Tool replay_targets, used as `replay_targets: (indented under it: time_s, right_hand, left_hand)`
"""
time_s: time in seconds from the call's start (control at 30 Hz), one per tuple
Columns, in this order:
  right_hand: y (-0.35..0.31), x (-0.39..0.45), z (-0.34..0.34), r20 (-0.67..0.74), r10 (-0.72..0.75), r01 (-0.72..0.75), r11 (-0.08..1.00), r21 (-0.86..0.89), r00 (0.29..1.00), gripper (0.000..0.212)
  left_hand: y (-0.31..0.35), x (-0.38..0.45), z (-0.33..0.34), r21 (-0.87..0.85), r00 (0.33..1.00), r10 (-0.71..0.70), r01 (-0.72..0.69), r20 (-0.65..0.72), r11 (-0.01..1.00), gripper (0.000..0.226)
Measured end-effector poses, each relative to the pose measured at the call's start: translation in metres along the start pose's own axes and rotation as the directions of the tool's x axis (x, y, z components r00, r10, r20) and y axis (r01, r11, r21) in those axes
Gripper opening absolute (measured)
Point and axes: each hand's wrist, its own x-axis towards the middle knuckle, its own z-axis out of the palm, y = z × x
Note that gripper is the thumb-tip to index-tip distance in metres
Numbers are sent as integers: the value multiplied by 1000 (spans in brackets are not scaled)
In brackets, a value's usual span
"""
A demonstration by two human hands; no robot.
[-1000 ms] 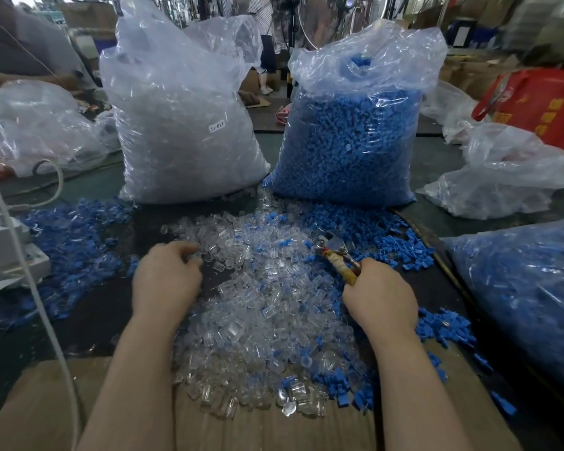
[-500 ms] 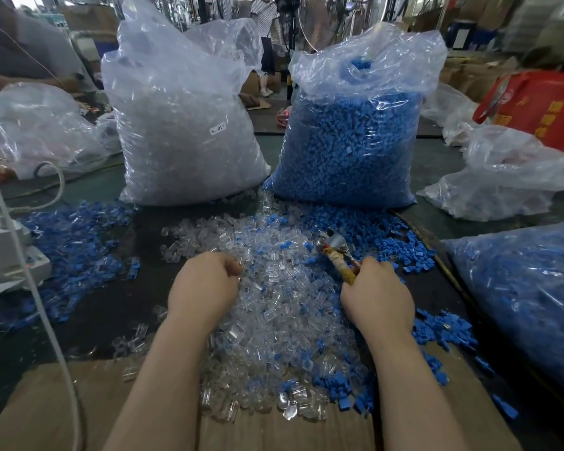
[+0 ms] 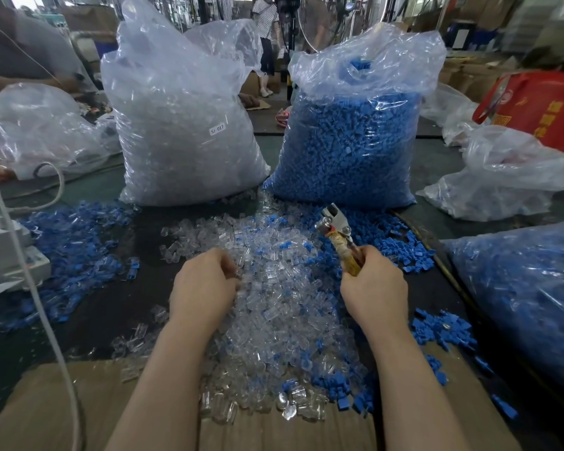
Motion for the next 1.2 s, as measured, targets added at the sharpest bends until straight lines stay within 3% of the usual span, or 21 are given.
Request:
replay_targets:
  time_s: [0.13, 0.2, 0.27, 0.37, 0.6, 1.03, 1.2]
  right_hand:
    - [-2, -1, 1, -49, -67, 71, 994, 78, 997, 10]
    - [-3, -1, 2, -78, -85, 92, 991, 96, 993, 16]
    - [-3, -1, 2, -97, -88, 100, 988, 120, 991, 18]
    - [-4, -2, 0, -106, -103, 122, 974, 191, 989, 11]
    - [-9, -4, -2, -85, -146, 169, 868, 468, 986, 13]
    - [-14, -6, 1, -76, -211, 215, 785, 581, 975, 11]
    - [-14, -5, 3, -70, -224, 222, 780, 585, 972, 9]
  left_hand:
    - [4, -2, -7, -382, 998, -49, 57, 28, 923, 20]
    - [6, -4, -9, -480, 995, -11, 59, 103, 875, 27]
    - [10, -5, -11, -531, 987, 40, 48, 154, 846, 30]
    - [17, -7, -11, -599, 990, 71, 18, 125, 800, 25]
    - [27, -11, -7, -681, 989, 85, 23, 124, 732, 14]
    - [40, -18, 9, -564, 987, 81, 11, 138, 825, 11]
    - [43, -17, 9, -310, 975, 162, -108, 154, 945, 22]
